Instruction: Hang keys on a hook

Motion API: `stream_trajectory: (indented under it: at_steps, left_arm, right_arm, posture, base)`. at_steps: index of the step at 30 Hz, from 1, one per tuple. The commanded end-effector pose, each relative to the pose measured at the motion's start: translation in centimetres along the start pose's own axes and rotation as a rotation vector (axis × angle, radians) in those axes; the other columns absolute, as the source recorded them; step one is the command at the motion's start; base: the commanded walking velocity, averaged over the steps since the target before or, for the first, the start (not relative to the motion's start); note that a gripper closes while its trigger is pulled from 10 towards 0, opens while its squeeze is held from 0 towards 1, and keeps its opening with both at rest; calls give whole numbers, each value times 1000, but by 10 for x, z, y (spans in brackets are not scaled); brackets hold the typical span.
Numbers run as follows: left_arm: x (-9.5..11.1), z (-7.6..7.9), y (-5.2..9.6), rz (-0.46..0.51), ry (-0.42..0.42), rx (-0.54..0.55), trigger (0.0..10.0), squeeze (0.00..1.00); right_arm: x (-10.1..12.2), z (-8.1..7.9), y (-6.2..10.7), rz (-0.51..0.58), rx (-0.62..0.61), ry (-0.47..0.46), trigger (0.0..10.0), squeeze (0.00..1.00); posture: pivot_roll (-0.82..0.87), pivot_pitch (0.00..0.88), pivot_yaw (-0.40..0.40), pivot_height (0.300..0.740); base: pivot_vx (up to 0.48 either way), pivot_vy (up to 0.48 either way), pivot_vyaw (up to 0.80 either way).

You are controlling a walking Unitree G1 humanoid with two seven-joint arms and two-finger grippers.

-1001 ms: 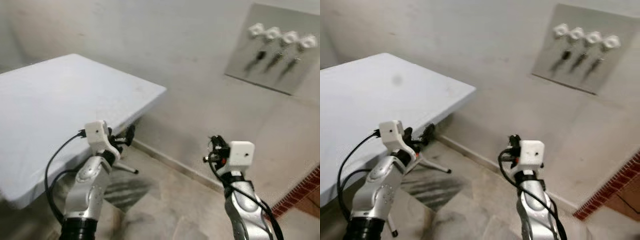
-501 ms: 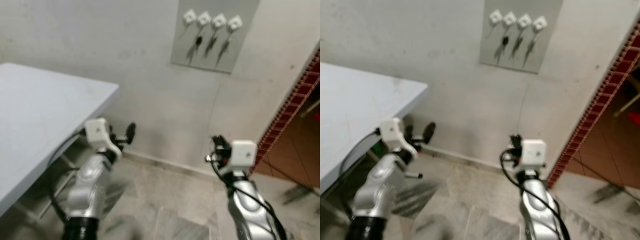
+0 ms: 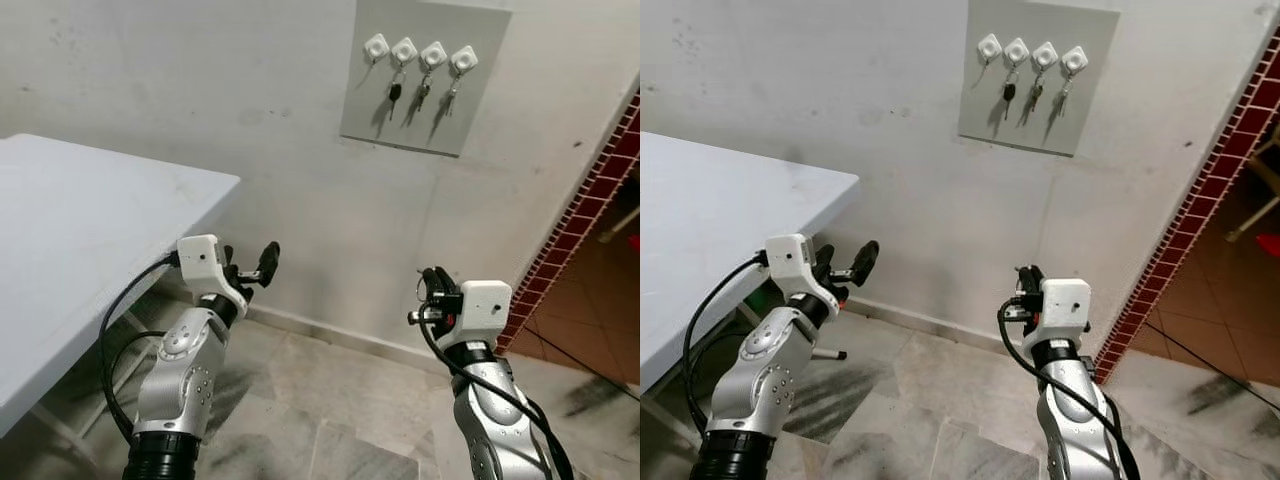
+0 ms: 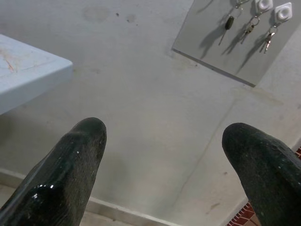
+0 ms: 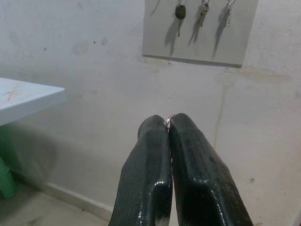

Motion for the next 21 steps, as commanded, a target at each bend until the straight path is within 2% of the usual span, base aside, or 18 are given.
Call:
stream_trajectory:
  at_steps: [1, 10, 21]
  left_arm:
    - [3, 2, -2, 10, -2, -5, 10000, 0]
    - [4, 1, -2, 17, 0, -3, 10000, 0]
    - [6, 2, -2, 24, 2, -8, 10000, 0]
  right_arm:
    - [5, 5, 1, 21, -8, 4, 10000, 0]
    - [5, 5, 1, 21, -6, 1, 10000, 0]
    - [6, 4, 1, 24, -3, -3, 10000, 0]
  posture:
    - [-54, 0, -36, 740]
    - [-54, 0, -38, 740]
    - [-53, 0, -39, 740]
  base:
    - [0, 0, 0]
    - [0, 0, 0]
    - [268, 0, 0]
Point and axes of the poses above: a point about 5 cm out from each wrist's last joint towards the gripper, its own y axis pointing back from the gripper into the wrist, its own x axis along the axis of the wrist's last joint, z = x × y, the point moved 4 cm from there along -y, pointing out of the wrist towards the gripper, and after that the axes turned 14 degrees about y, right-handed, at the moved point
